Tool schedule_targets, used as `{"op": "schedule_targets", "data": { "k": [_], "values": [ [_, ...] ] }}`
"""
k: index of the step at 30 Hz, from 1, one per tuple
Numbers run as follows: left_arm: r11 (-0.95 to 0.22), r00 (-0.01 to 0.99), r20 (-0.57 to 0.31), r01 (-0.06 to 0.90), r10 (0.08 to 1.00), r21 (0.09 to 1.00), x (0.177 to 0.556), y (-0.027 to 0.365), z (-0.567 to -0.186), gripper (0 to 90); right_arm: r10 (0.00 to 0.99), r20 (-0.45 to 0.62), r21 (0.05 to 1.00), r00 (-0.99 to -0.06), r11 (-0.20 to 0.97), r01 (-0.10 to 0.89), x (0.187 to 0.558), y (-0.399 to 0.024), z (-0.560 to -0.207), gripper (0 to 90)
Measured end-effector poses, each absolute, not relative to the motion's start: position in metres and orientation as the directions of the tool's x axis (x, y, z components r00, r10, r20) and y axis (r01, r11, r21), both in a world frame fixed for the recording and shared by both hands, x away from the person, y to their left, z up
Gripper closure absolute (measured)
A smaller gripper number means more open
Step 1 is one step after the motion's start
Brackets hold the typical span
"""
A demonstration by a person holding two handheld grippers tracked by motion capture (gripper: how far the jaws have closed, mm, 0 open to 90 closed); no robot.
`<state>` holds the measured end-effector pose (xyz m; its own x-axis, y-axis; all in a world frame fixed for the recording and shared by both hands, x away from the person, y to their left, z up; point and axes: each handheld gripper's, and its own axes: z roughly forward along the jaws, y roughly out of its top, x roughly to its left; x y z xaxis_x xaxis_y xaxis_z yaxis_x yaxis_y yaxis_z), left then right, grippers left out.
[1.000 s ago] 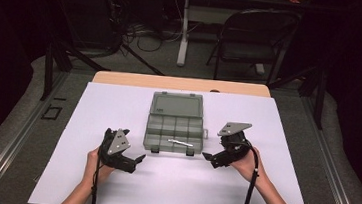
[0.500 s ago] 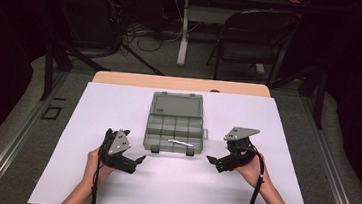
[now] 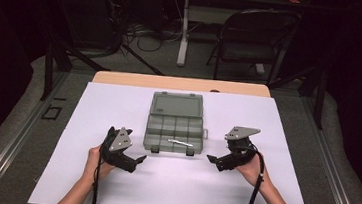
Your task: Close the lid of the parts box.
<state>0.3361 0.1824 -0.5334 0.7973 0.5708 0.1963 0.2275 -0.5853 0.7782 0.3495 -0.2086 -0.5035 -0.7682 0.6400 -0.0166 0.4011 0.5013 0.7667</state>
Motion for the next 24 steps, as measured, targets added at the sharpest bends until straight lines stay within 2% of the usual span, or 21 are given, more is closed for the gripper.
{"op": "schedule_targets", "data": {
  "k": [4,24],
  "values": [
    [-0.636,0.820,0.209,0.225,0.533,0.738,0.342,0.180,-0.530,0.0,0.638,-0.022,0.767,-0.770,0.505,0.396,0.350,-0.209,-0.505,0.0],
    [-0.665,0.885,0.187,0.167,0.427,0.728,0.364,0.153,-0.505,0.0,0.639,-0.017,0.766,-0.769,0.503,0.400,0.357,-0.213,-0.507,0.0]
  ]
}}
